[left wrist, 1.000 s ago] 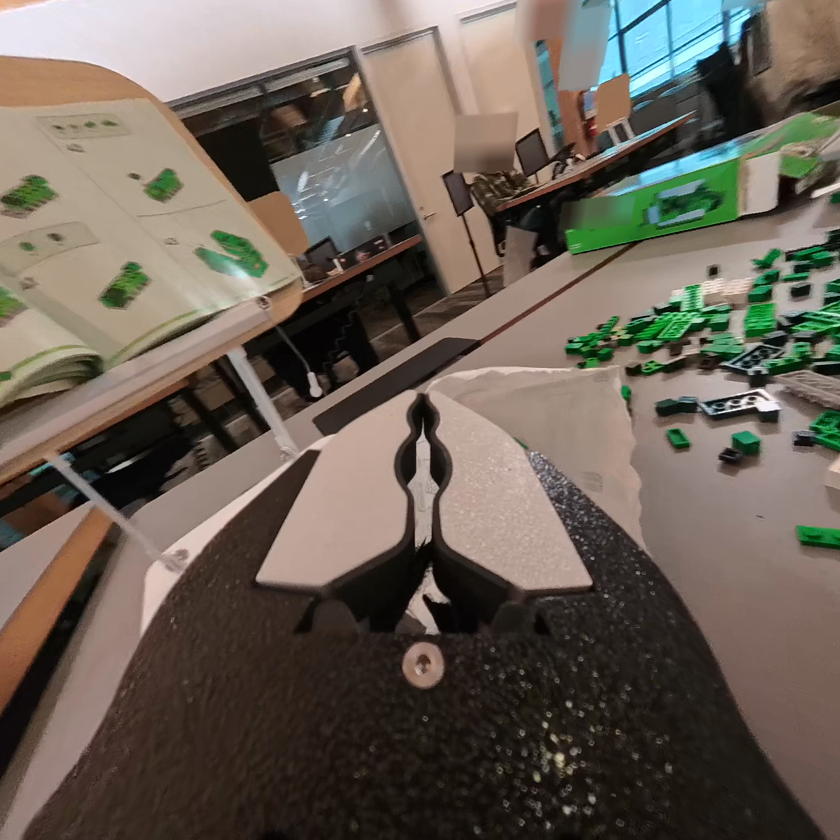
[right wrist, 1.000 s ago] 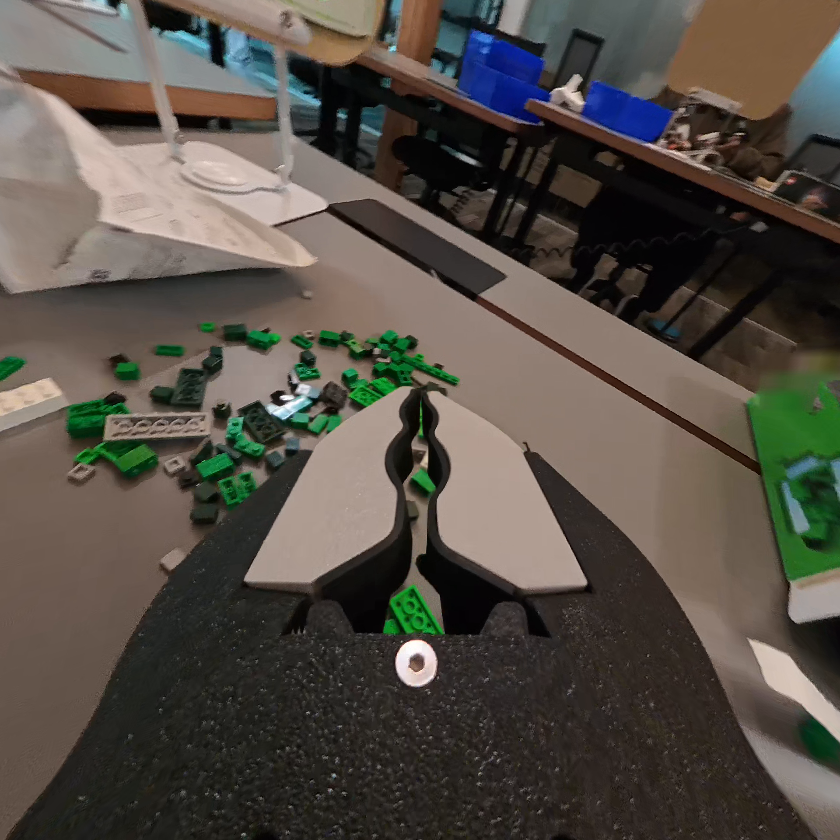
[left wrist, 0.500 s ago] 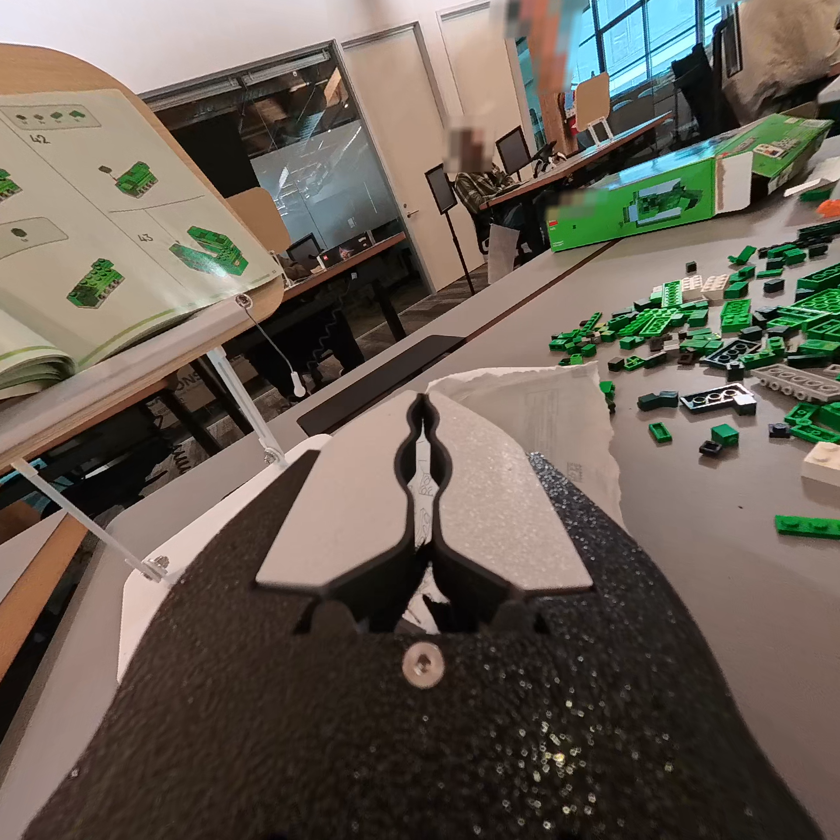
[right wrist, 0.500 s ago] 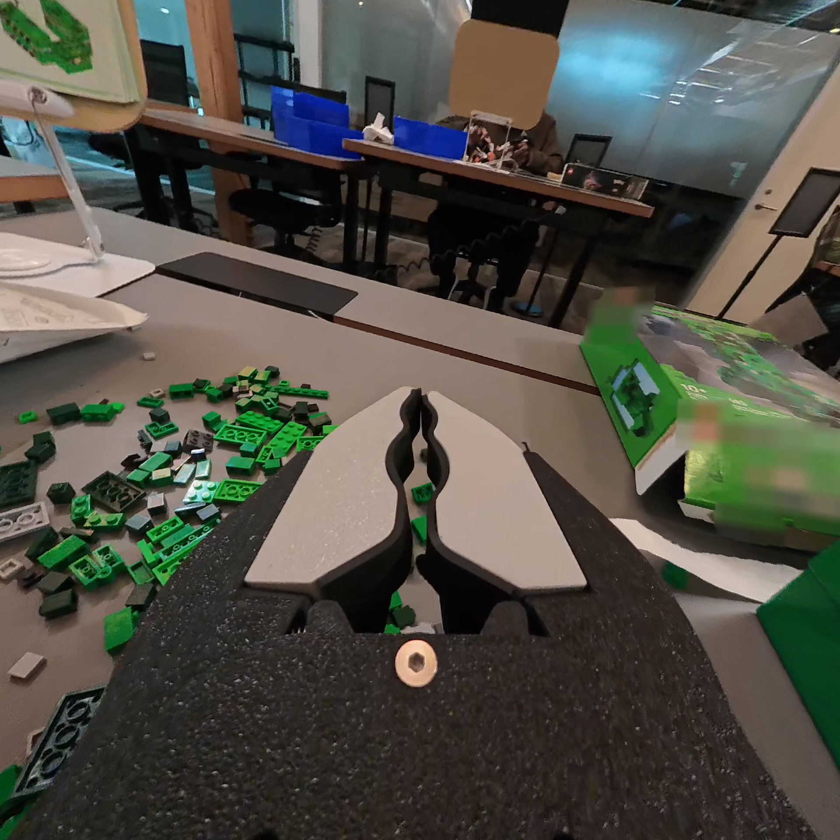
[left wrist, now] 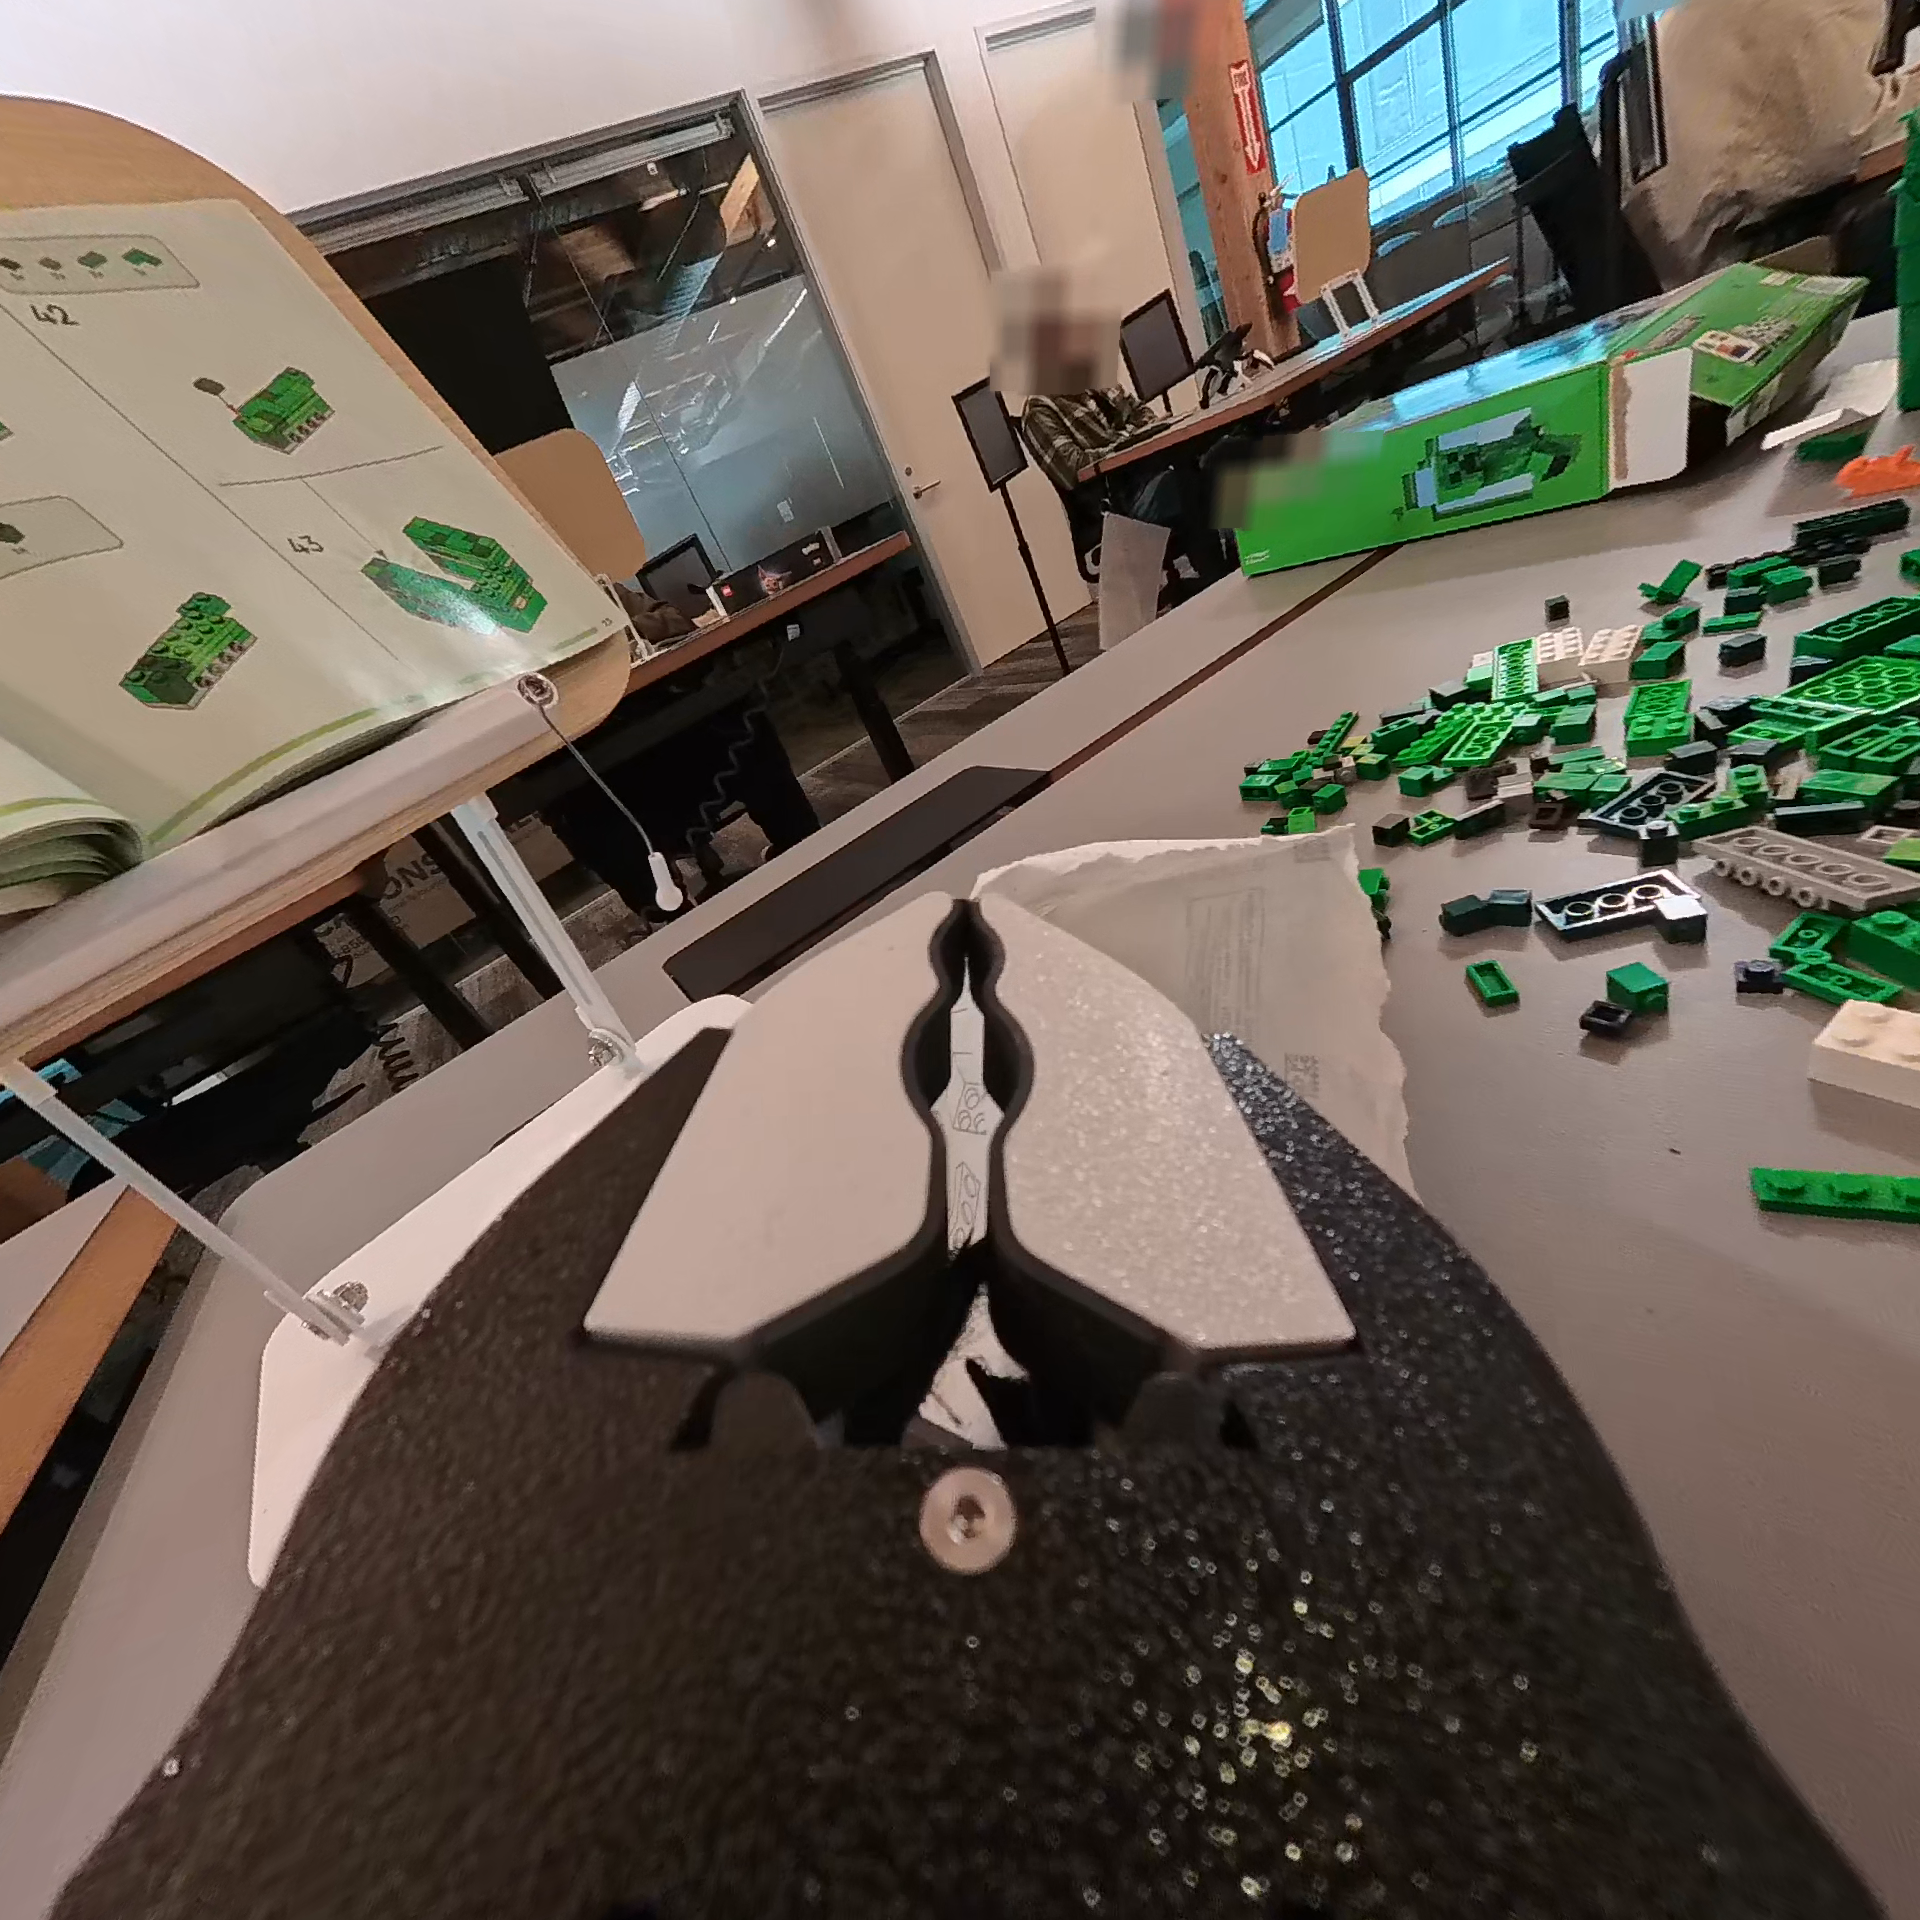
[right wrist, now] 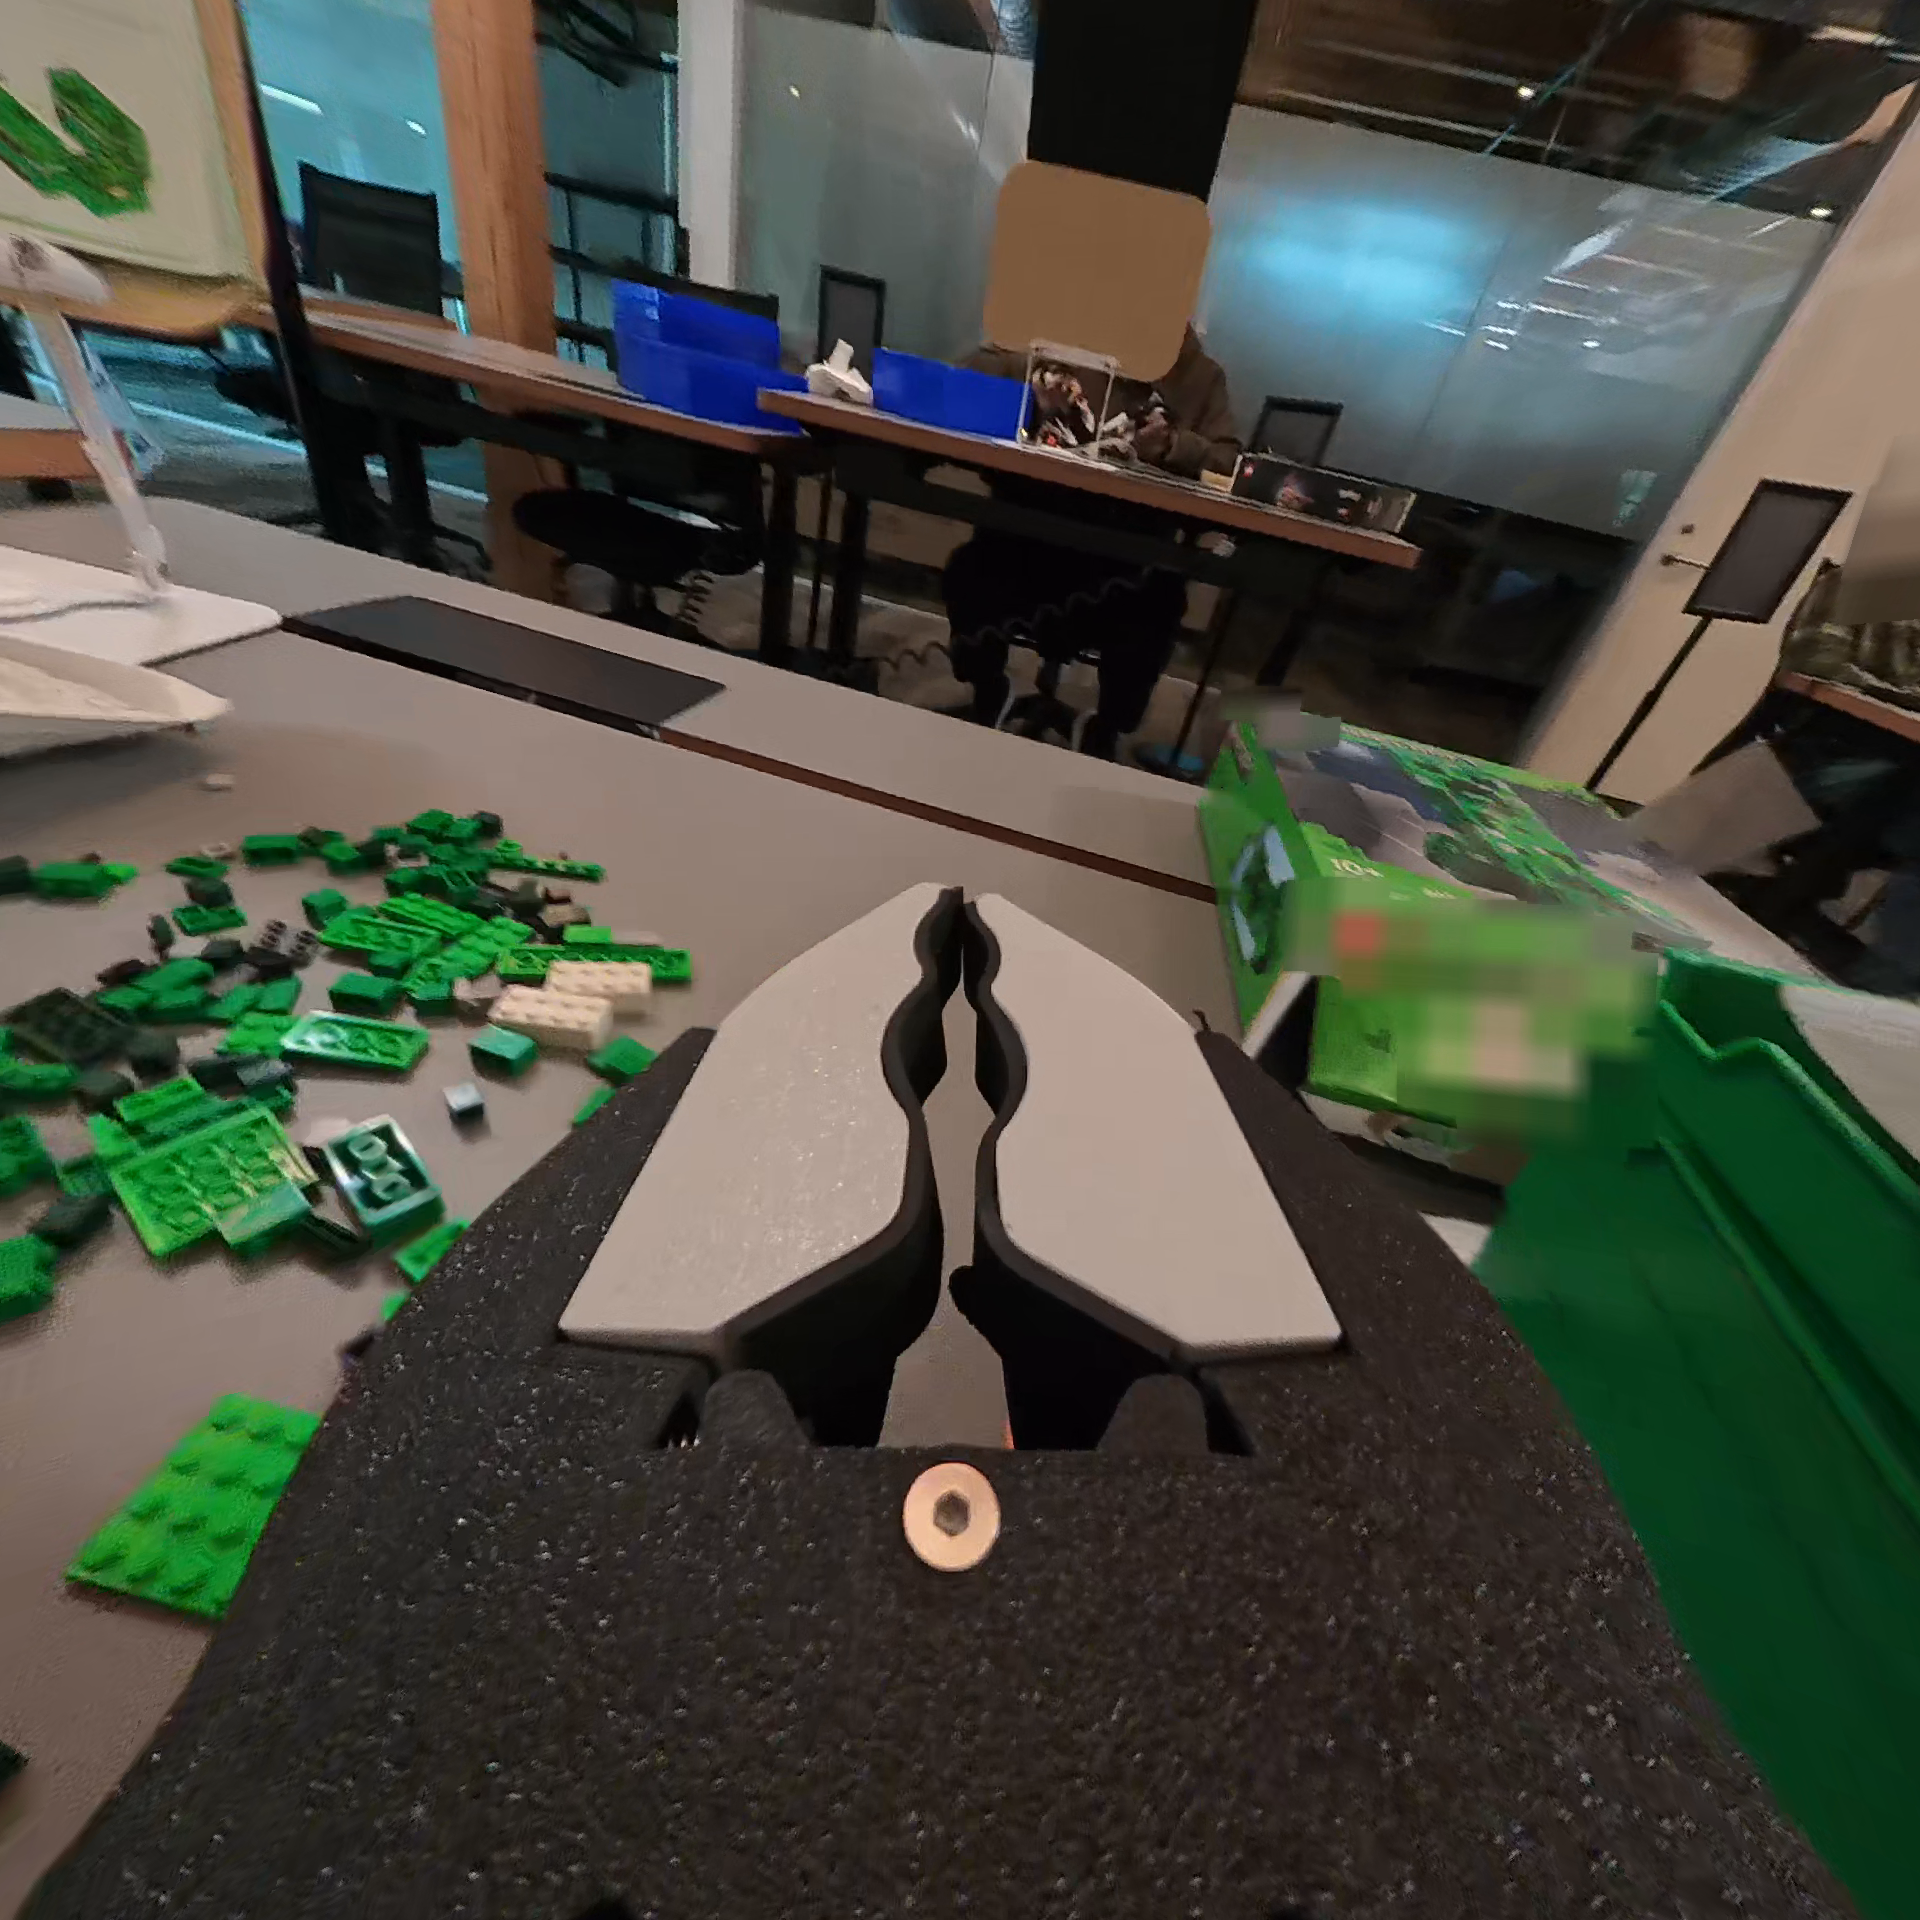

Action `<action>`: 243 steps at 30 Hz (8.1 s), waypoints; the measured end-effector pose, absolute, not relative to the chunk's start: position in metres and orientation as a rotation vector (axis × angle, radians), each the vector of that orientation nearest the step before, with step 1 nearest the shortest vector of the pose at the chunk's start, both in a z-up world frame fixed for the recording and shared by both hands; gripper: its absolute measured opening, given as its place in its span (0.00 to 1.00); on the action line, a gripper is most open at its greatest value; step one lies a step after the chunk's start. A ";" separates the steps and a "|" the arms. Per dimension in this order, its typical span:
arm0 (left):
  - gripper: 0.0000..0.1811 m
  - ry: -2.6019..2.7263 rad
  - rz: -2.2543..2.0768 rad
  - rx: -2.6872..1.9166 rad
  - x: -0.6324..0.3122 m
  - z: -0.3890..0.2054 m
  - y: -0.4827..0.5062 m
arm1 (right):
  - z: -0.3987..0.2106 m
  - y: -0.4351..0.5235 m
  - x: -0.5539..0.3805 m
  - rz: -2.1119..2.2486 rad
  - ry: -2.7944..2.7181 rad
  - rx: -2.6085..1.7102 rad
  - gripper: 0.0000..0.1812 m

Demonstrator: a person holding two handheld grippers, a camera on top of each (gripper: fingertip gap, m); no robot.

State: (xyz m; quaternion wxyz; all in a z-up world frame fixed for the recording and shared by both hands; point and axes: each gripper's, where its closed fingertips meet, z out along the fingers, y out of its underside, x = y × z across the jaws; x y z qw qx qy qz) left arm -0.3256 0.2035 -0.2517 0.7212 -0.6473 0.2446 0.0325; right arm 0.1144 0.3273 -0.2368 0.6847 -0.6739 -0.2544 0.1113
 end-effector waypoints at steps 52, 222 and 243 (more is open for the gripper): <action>0.00 0.577 0.056 -1.430 -0.320 -0.255 0.205 | -0.348 0.243 -0.002 0.019 -1.888 -1.509 0.07; 0.00 0.633 -0.019 -1.432 -0.300 -0.257 0.199 | -0.353 0.212 -0.072 0.643 -1.792 -1.768 0.09; 0.00 0.637 -0.016 -1.432 -0.300 -0.257 0.199 | -0.333 0.223 -0.053 0.631 -1.710 -1.713 0.10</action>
